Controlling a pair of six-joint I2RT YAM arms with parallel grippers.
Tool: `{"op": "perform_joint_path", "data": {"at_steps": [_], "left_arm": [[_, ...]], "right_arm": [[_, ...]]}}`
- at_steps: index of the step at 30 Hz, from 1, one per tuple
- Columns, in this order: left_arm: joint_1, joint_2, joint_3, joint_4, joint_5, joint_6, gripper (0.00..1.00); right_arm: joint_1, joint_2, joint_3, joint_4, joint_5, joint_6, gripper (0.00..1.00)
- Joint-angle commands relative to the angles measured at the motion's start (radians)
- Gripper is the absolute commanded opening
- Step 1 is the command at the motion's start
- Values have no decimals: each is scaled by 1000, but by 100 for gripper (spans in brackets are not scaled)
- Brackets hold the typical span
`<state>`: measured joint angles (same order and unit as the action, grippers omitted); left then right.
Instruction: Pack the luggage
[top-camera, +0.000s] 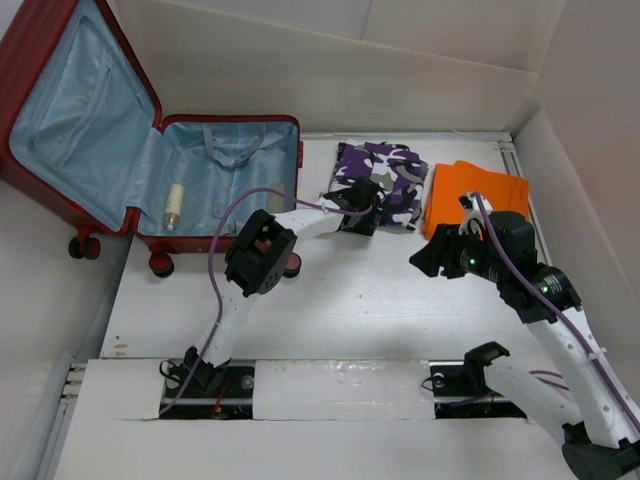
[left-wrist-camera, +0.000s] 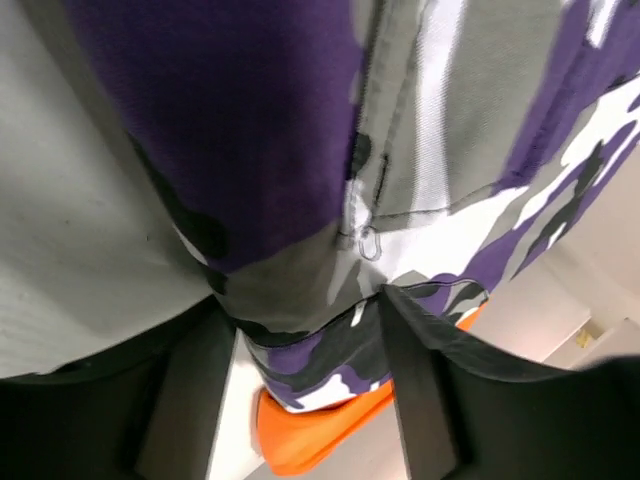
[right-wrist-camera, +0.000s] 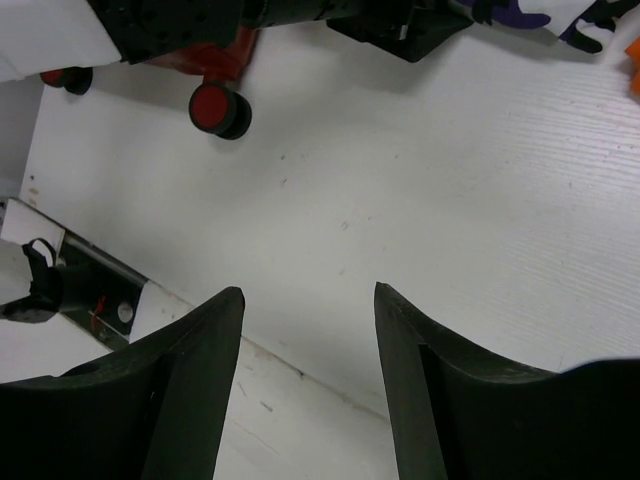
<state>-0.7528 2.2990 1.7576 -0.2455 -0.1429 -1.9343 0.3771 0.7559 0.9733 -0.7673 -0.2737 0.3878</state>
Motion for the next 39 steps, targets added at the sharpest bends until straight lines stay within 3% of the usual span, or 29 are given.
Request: {"op": "perform_joint_path", "data": {"at_steps": [1,2,3,7,15,20,23,24,27,32,39], "left_arm": [[12,62,5,-77,-119,-97,53],[12,62,-7,-46,-132,-97,45],[12,53,-21,-34,-144,-66,26],[32,53,-8,-11,-164,42,0],[41,-33,117,26,-260,424,0],[41,-124,213,135,-261,675,0],[90,-106,423,135,-178,823,0],[102,-90,560,112,-134,851,0],[151,-67,696,142,-80,934,0],[280,-168,698,270,38,1031,0],[545,-239,605,290,256,990,0]], "right_arm": [[26,-18,2,19,-7,-15,61],[26,-29,2,19,-7,-15,61],[26,-29,2,10,-7,-15,61],[35,-50,11,-15,-7,-15,61],[36,-59,51,-55,30,-24,61],[36,-69,71,-55,50,-24,61],[36,-69,81,-33,50,-24,61],[36,-69,91,-33,62,-24,61],[36,-60,100,-33,71,-24,61],[36,-40,129,-33,94,-24,61],[26,-29,131,-43,131,-15,61]]}}
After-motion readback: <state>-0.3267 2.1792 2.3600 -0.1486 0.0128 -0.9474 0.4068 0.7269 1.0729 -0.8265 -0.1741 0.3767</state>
